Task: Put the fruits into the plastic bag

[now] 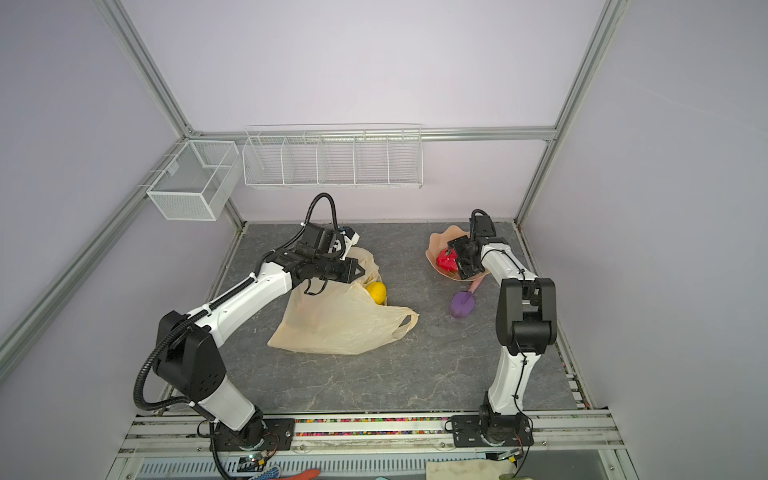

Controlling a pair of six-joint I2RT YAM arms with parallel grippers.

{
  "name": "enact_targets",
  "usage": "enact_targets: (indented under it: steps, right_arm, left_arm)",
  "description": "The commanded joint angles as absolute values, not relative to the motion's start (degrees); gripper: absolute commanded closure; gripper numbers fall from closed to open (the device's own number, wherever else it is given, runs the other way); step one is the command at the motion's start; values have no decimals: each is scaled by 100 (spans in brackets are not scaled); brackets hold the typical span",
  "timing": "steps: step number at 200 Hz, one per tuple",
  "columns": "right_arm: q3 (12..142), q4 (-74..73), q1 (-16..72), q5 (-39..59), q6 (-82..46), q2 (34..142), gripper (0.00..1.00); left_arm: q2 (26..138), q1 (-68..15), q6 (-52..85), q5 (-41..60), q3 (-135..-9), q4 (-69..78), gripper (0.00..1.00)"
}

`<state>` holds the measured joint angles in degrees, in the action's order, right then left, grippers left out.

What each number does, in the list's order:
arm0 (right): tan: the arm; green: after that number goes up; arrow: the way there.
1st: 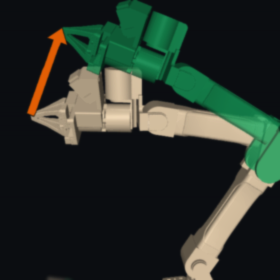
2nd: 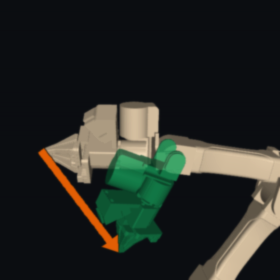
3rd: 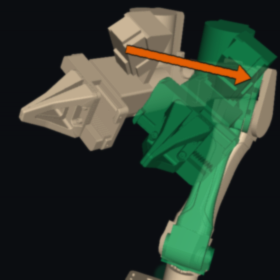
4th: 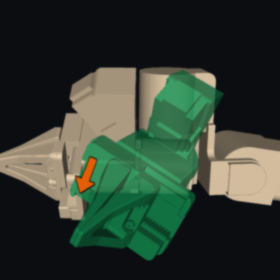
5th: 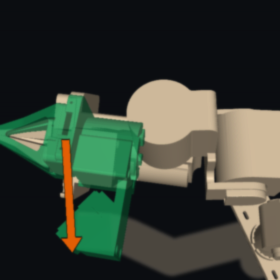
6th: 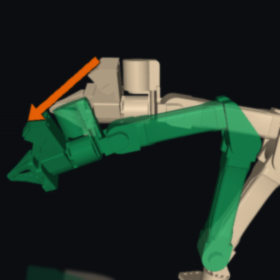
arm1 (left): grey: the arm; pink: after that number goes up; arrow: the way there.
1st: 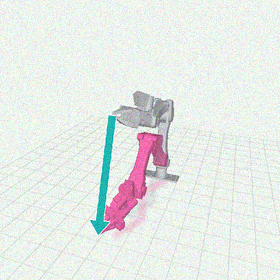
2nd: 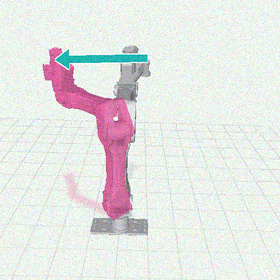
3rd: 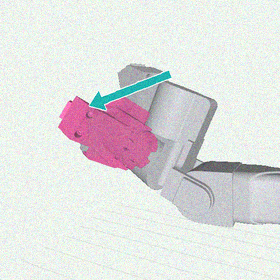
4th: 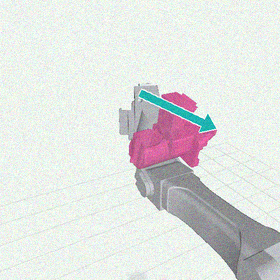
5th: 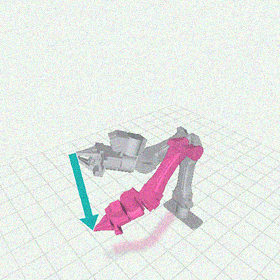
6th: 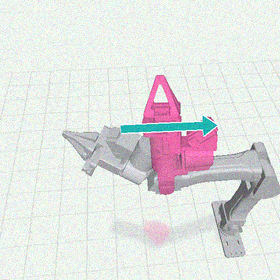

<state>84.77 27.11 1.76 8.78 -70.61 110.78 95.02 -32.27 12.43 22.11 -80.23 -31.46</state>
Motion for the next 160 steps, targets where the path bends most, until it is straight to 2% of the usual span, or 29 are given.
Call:
enact_targets:
  steps: [1,160]
  right_arm:
    - [8607,2669,220,691,-7403,11230,12]
    - [8851,3225,334,353,-7536,12100,12]
  left_arm:
    - [9378,-3248,1270,2206,-7934,-3059,100]
    - [9376,-3244,1300,2199,-7914,-3052,100]
